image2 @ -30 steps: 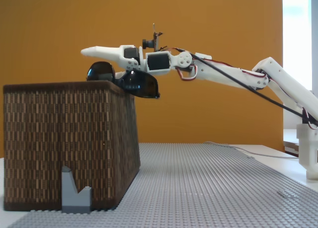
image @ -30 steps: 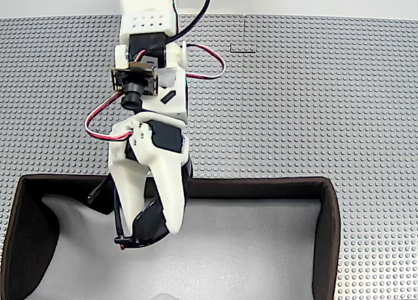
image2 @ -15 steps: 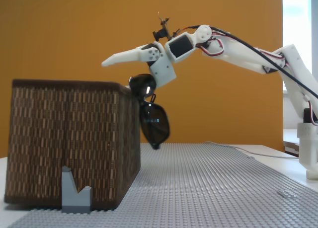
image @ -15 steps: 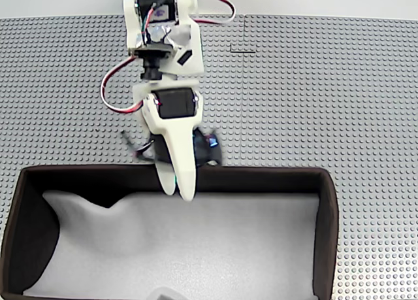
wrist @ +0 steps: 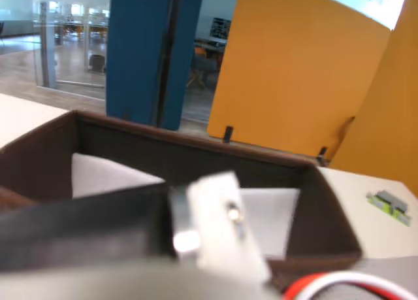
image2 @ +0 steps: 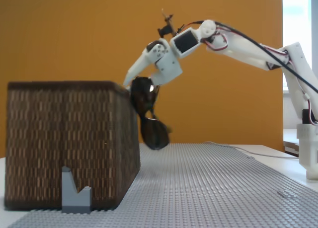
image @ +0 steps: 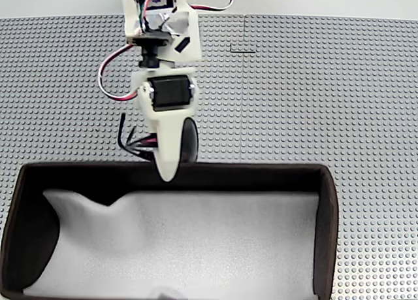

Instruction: Grasp a glasses and put it in the bin.

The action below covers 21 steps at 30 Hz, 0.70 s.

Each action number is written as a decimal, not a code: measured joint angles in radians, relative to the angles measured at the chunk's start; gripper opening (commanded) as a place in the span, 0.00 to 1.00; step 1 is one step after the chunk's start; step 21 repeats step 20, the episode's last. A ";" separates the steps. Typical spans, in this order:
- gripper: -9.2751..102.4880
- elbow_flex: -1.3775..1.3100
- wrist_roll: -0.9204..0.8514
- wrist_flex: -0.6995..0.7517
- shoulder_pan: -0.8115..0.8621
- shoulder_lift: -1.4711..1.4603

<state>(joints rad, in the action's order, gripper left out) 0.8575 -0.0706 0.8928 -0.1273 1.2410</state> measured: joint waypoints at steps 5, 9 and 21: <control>0.08 0.017 0.014 0.000 -0.005 0.213; 0.08 -0.023 0.006 0.000 0.000 0.330; 0.08 -0.063 -0.098 -0.423 -0.020 0.310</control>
